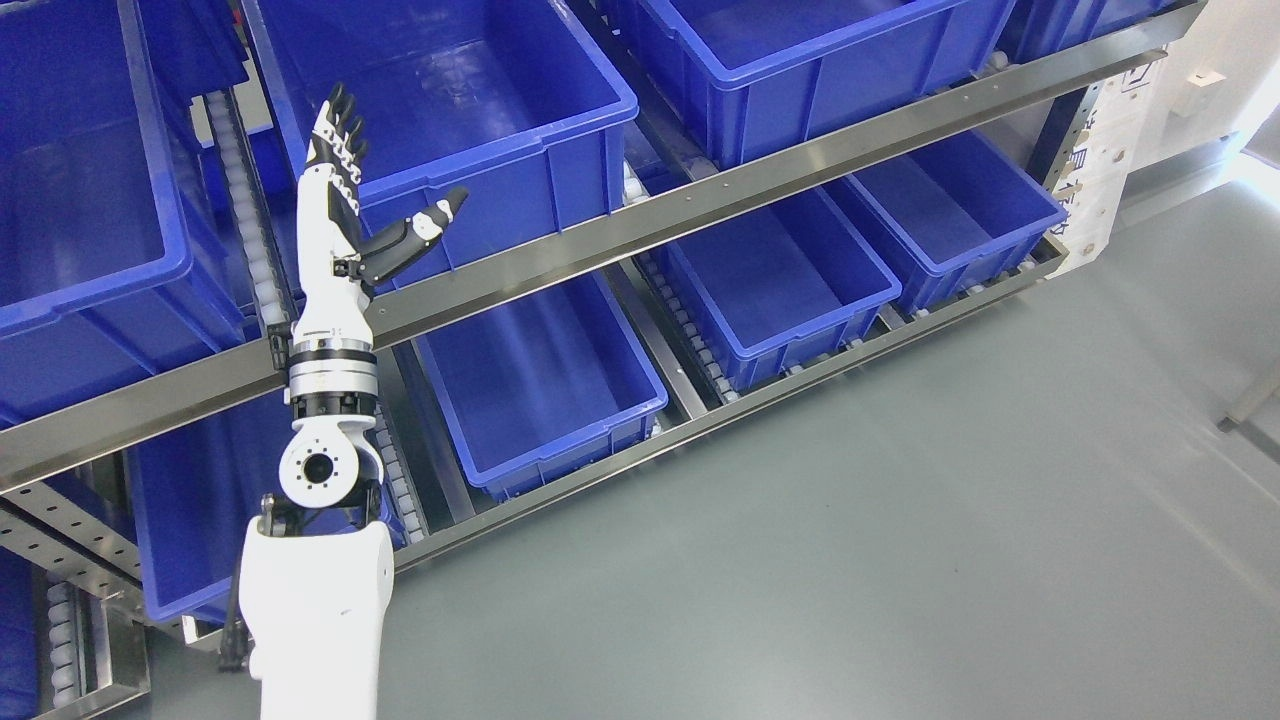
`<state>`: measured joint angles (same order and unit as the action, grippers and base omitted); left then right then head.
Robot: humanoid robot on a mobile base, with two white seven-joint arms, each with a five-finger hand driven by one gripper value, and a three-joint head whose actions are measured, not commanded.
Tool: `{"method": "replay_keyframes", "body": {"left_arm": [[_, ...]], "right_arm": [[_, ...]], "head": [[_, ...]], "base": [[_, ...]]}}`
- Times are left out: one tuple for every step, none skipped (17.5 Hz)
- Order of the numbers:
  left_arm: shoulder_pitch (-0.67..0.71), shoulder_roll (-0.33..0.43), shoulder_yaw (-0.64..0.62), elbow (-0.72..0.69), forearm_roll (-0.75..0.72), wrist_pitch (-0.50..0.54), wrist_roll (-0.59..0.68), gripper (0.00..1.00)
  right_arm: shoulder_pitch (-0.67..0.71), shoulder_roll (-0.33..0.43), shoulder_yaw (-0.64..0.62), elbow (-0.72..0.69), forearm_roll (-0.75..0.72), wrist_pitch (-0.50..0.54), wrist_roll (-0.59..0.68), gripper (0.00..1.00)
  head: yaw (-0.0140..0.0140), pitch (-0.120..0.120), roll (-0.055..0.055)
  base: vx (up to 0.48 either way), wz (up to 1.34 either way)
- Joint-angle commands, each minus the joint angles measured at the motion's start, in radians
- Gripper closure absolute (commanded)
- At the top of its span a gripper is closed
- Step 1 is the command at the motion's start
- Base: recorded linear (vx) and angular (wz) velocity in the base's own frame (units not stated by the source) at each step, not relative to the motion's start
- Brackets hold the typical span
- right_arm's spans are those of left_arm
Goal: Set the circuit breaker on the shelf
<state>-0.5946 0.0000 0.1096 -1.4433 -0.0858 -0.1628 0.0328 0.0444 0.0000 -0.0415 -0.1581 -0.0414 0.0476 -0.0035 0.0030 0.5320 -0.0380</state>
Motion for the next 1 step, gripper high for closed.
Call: {"method": "replay_keyframes", "body": {"left_arm": [[0.041,0.018,0.019,-0.123,0.001,0.006,0.001,0.0]], "right_arm": [[0.0,-0.017,0.0,0.0,0.0,0.0,0.0,0.0]], "head": [[0.0,0.0,0.0]], "base": [[0.0,0.0]]}}
